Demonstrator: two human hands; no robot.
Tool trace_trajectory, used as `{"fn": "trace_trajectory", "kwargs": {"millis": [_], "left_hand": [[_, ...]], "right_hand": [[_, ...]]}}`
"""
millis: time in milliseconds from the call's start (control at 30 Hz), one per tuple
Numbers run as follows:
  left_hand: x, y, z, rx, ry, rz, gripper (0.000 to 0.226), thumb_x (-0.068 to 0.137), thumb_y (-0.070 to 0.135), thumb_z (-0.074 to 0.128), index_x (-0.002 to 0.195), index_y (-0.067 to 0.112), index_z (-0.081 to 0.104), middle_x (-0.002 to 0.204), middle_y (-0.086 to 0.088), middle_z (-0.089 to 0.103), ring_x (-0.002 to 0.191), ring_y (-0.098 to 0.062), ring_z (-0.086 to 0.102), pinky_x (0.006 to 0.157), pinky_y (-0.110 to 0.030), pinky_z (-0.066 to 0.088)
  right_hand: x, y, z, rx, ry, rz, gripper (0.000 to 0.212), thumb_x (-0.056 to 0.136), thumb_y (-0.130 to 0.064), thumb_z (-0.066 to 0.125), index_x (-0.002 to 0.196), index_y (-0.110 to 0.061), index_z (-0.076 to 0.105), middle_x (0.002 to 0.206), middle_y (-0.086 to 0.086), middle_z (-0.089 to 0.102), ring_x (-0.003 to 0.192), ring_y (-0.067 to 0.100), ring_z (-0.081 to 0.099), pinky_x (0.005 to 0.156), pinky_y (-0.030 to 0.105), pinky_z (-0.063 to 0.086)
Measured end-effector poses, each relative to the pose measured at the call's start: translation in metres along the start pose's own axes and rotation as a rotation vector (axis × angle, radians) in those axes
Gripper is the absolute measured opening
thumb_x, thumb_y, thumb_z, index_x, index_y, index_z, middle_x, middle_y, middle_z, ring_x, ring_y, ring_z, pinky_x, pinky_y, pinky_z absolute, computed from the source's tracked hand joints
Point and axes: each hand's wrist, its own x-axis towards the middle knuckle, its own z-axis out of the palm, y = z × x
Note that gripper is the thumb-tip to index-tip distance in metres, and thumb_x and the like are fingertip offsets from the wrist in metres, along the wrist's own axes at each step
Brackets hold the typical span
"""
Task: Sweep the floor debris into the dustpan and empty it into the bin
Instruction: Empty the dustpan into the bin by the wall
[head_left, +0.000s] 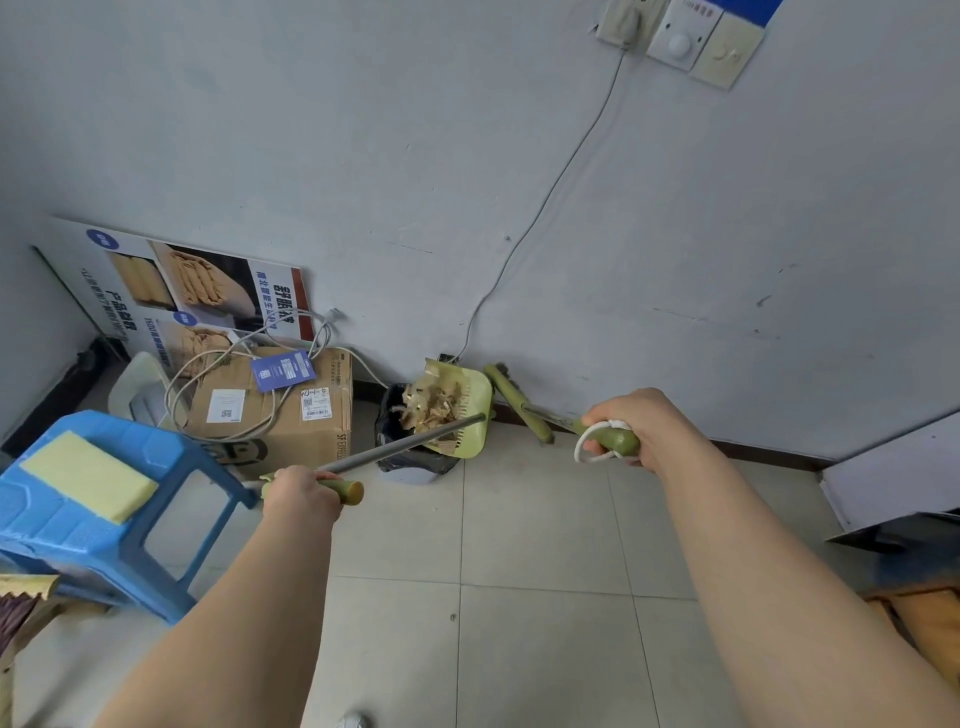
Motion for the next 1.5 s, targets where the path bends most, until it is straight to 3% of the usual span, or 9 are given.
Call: {"fn": "trace_trajectory", "kwargs": {"millis": [67, 133, 500, 667, 833, 967, 1133, 1300, 1500], "left_hand": [[-0.049, -0.002, 0.000, 0.007, 0.104, 0.086, 0.019, 0.095, 0.022, 0.052, 0.107, 0.008, 0.050, 0.076, 0.000, 0.049, 0.060, -0.010, 0.049, 0.051, -0.022, 0.046], [-0.057, -0.004, 0.001, 0.175, 0.138, 0.141, 0.015, 0.096, 0.026, 0.052, 0.101, 0.012, 0.048, 0.075, 0.001, 0.049, 0.052, -0.006, 0.046, 0.042, -0.020, 0.038], [-0.070, -0.014, 0.007, 0.125, 0.094, 0.080, 0.016, 0.095, 0.025, 0.055, 0.094, 0.011, 0.048, 0.070, 0.000, 0.046, 0.055, -0.007, 0.047, 0.050, -0.018, 0.043], [-0.064, -0.013, 0.001, 0.030, 0.108, 0.016, 0.012, 0.094, 0.023, 0.054, 0.102, 0.015, 0.053, 0.072, 0.003, 0.048, 0.047, -0.004, 0.043, 0.034, -0.015, 0.038], [-0.064, -0.015, 0.000, -0.041, 0.096, -0.026, 0.032, 0.094, 0.019, 0.052, 0.126, 0.013, 0.051, 0.107, 0.002, 0.057, 0.093, -0.012, 0.062, 0.090, -0.025, 0.054], [-0.079, -0.019, 0.005, -0.065, 0.087, 0.023, 0.032, 0.096, 0.014, 0.049, 0.128, 0.013, 0.047, 0.116, -0.001, 0.055, 0.105, -0.017, 0.060, 0.098, -0.031, 0.052], [-0.073, -0.018, -0.009, -0.101, 0.070, -0.014, 0.012, 0.095, 0.015, 0.050, 0.107, 0.013, 0.048, 0.091, 0.001, 0.055, 0.070, -0.009, 0.054, 0.086, -0.021, 0.053], [-0.071, -0.019, -0.018, -0.219, 0.027, -0.038, 0.026, 0.097, 0.017, 0.052, 0.123, 0.013, 0.054, 0.076, -0.001, 0.050, 0.060, -0.010, 0.053, 0.046, -0.024, 0.045], [-0.078, -0.016, -0.016, -0.228, 0.016, -0.066, 0.030, 0.096, 0.016, 0.052, 0.126, 0.011, 0.053, 0.075, -0.002, 0.049, 0.060, -0.010, 0.052, 0.046, -0.025, 0.045]], "right_hand": [[0.002, 0.000, 0.000, 0.013, 0.001, 0.004, 0.021, 0.077, 0.002, 0.064, 0.059, -0.006, 0.057, 0.059, 0.015, 0.060, 0.050, 0.022, 0.059, 0.046, 0.019, 0.029], [0.004, 0.000, -0.001, 0.012, 0.008, 0.008, 0.020, 0.077, 0.002, 0.064, 0.059, -0.006, 0.058, 0.055, 0.013, 0.060, 0.046, 0.020, 0.058, 0.045, 0.019, 0.030], [0.013, -0.003, -0.008, 0.001, 0.010, 0.016, 0.018, 0.076, 0.000, 0.066, 0.060, -0.003, 0.059, 0.054, 0.014, 0.061, 0.059, 0.026, 0.060, 0.046, 0.021, 0.031], [0.015, -0.004, -0.010, 0.009, 0.003, 0.021, 0.013, 0.076, 0.000, 0.065, 0.064, -0.003, 0.060, 0.060, 0.016, 0.062, 0.064, 0.027, 0.059, 0.047, 0.023, 0.031], [0.014, -0.003, -0.008, 0.014, 0.002, 0.013, 0.015, 0.076, 0.001, 0.066, 0.064, -0.004, 0.058, 0.064, 0.016, 0.062, 0.058, 0.025, 0.059, 0.047, 0.021, 0.032], [0.012, -0.004, -0.005, 0.017, -0.011, 0.018, 0.018, 0.077, 0.001, 0.065, 0.062, -0.004, 0.057, 0.066, 0.017, 0.061, 0.058, 0.024, 0.059, 0.046, 0.020, 0.030], [0.016, -0.007, 0.001, 0.027, -0.014, 0.022, 0.021, 0.076, 0.001, 0.064, 0.058, -0.005, 0.056, 0.061, 0.017, 0.060, 0.069, 0.029, 0.057, 0.048, 0.021, 0.027], [0.015, -0.007, 0.003, 0.008, 0.011, 0.012, 0.017, 0.075, 0.001, 0.066, 0.061, -0.004, 0.057, 0.060, 0.017, 0.062, 0.052, 0.023, 0.059, 0.043, 0.018, 0.030], [0.014, -0.008, 0.004, 0.014, 0.016, -0.001, 0.018, 0.075, 0.001, 0.066, 0.060, -0.004, 0.058, 0.068, 0.020, 0.063, 0.060, 0.027, 0.059, 0.047, 0.020, 0.030]]}}
